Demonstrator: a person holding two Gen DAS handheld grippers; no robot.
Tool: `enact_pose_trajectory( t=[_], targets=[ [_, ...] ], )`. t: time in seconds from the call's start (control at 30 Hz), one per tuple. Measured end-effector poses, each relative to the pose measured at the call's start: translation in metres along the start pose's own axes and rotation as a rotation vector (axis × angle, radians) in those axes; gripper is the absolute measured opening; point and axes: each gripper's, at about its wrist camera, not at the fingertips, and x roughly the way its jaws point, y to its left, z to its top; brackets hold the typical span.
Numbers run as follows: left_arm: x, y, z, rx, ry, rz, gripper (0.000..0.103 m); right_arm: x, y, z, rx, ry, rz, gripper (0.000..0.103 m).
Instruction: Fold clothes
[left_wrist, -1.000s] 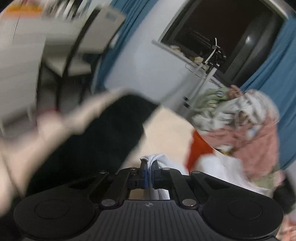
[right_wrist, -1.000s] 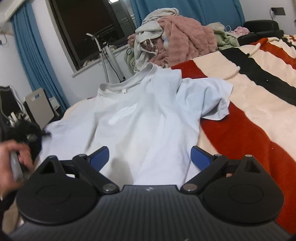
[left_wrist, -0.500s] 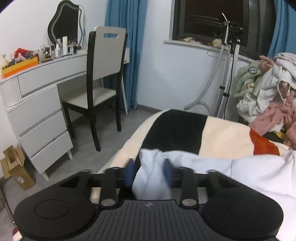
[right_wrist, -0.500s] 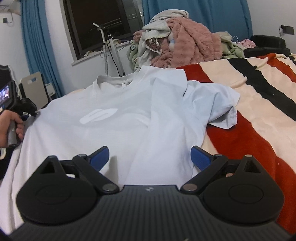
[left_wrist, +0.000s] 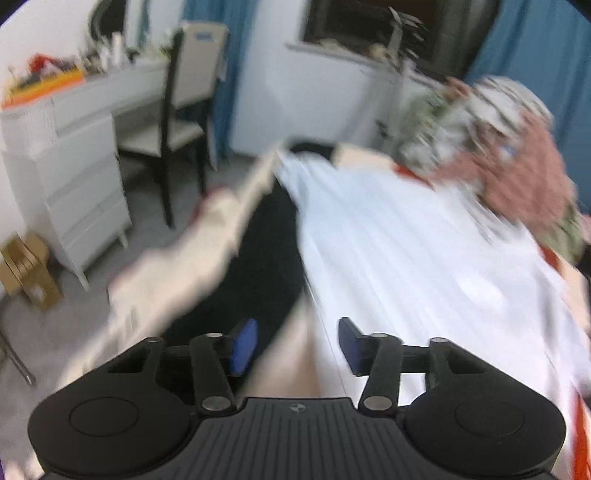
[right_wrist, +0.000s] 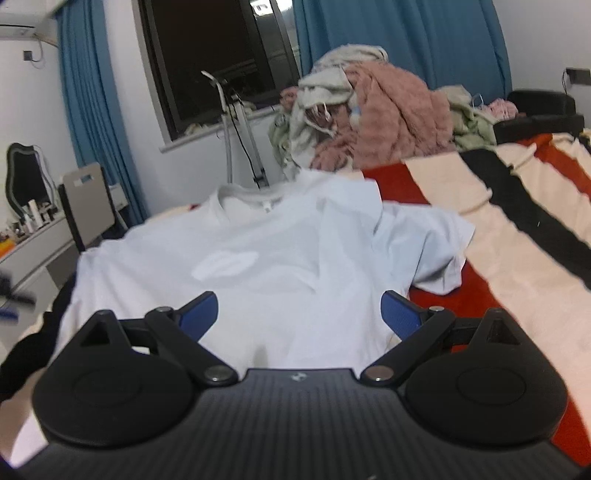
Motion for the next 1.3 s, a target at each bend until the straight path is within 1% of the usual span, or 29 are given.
enact_pose_trajectory(
  t=[0.1, 0.2, 0.27, 0.3, 0.33, 0.37, 0.4, 0.43, 0.47, 0.5, 0.57, 0.63, 0.73, 0.8, 0.87, 0.97, 1.1, 1.13, 1.17, 1.2, 1.23, 1.27, 1.3],
  targets=[
    [-0.035, -0.020, -0.054, 0.050, 0.076, -0.115, 0.041, -0.020, 0.004, 0.002, -0.027, -0.021, -0.010, 0.096],
    [-0.048, -0.041, -0.101, 0.105, 0.167, -0.202, 0.044, -0.039, 0.000, 0.002, -0.009, -0.026, -0.021, 0.096],
    [-0.050, -0.057, -0.126, 0.141, 0.230, -0.242, 0.044, -0.051, -0.004, 0.001, 0.011, -0.024, -0.023, 0.096],
    [-0.050, -0.063, -0.137, 0.166, 0.244, -0.251, 0.044, -0.055, -0.008, 0.001, 0.016, -0.019, -0.029, 0.096],
    [-0.051, -0.070, -0.148, 0.192, 0.256, -0.257, 0.044, -0.059, -0.012, 0.002, 0.018, -0.013, -0.036, 0.096],
    [-0.048, -0.075, -0.156, 0.217, 0.266, -0.240, 0.044, -0.062, -0.016, 0.003, 0.020, -0.008, -0.044, 0.096],
    [-0.044, -0.077, -0.161, 0.235, 0.273, -0.218, 0.041, -0.065, -0.021, 0.004, 0.032, -0.006, -0.055, 0.096],
    [-0.043, -0.075, -0.164, 0.229, 0.271, -0.196, 0.033, -0.066, -0.027, 0.006, 0.055, -0.007, -0.064, 0.096],
    [-0.043, -0.072, -0.166, 0.219, 0.268, -0.174, 0.017, -0.067, -0.035, 0.007, 0.087, -0.003, -0.068, 0.096],
    [-0.044, -0.065, -0.163, 0.192, 0.271, -0.182, 0.009, -0.068, -0.043, 0.007, 0.124, 0.002, -0.070, 0.096],
    [-0.051, -0.050, -0.156, 0.143, 0.273, -0.199, 0.004, -0.068, -0.055, 0.005, 0.187, 0.016, -0.076, 0.096],
    [-0.066, -0.034, -0.148, 0.117, 0.268, -0.204, 0.004, -0.067, -0.063, 0.003, 0.228, 0.029, -0.082, 0.096],
    [-0.093, 0.000, -0.130, 0.059, 0.277, -0.213, 0.004, -0.066, -0.062, 0.002, 0.231, 0.024, -0.072, 0.096],
    [-0.103, 0.031, -0.104, 0.033, 0.271, -0.192, 0.004, -0.066, -0.058, 0.003, 0.222, 0.017, -0.064, 0.096],
    [-0.109, 0.057, -0.085, 0.016, 0.282, -0.098, 0.004, -0.065, -0.054, 0.004, 0.207, 0.009, -0.058, 0.096],
    [-0.106, 0.090, -0.080, 0.024, 0.343, 0.107, 0.003, -0.062, -0.048, 0.006, 0.181, 0.007, -0.058, 0.096],
    [-0.098, 0.107, -0.081, -0.004, 0.409, 0.228, 0.003, -0.062, -0.040, 0.007, 0.138, 0.000, -0.072, 0.096],
    [-0.099, 0.106, -0.080, 0.006, 0.404, 0.232, 0.004, -0.063, -0.038, 0.007, 0.129, -0.003, -0.071, 0.096],
    [-0.100, 0.104, -0.078, 0.019, 0.395, 0.232, 0.011, -0.064, -0.038, 0.007, 0.122, -0.006, -0.069, 0.096],
    [-0.102, 0.102, -0.077, 0.030, 0.384, 0.239, 0.022, -0.066, -0.037, 0.007, 0.115, -0.009, -0.066, 0.096],
    [-0.104, 0.099, -0.075, 0.038, 0.373, 0.237, 0.028, -0.067, -0.036, 0.008, 0.105, -0.013, -0.065, 0.096],
    [-0.103, 0.092, -0.073, 0.054, 0.363, 0.232, 0.042, -0.069, -0.034, 0.008, 0.092, -0.016, -0.064, 0.096],
    [-0.102, 0.083, -0.071, 0.070, 0.354, 0.226, 0.050, -0.070, -0.033, 0.008, 0.080, -0.020, -0.063, 0.096]
  ],
)
